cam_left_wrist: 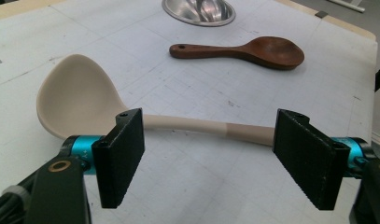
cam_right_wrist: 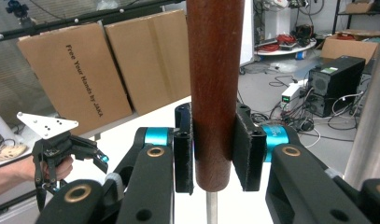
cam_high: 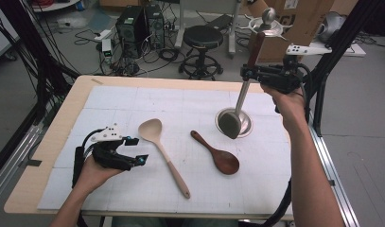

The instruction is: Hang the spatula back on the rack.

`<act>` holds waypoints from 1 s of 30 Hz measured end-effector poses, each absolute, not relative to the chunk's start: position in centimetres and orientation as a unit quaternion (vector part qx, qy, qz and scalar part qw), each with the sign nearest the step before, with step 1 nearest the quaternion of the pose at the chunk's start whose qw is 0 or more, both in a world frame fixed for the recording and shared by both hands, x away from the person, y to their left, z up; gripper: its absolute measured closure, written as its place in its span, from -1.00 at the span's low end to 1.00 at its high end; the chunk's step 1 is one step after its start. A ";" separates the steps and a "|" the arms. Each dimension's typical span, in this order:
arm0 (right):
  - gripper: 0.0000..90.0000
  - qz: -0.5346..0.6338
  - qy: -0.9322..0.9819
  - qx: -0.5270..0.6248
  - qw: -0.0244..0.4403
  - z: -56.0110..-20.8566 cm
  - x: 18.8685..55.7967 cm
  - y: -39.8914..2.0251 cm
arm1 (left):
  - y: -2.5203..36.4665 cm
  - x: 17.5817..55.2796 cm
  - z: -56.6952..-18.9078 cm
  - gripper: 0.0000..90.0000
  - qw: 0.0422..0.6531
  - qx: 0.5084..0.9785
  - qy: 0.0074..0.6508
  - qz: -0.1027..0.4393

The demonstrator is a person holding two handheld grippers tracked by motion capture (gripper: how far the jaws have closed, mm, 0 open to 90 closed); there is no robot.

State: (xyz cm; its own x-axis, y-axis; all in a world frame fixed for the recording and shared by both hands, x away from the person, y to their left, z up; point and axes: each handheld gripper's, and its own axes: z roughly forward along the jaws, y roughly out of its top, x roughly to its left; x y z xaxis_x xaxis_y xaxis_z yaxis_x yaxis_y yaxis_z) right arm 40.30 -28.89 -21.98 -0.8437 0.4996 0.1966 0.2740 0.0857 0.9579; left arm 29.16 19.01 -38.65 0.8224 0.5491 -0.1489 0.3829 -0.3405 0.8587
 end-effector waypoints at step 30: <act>0.58 0.642 0.703 0.285 0.108 -22.4 40.4 -29.2 | 18.9 29.1 -38.7 -0.42 0.495 0.817 0.282 0.083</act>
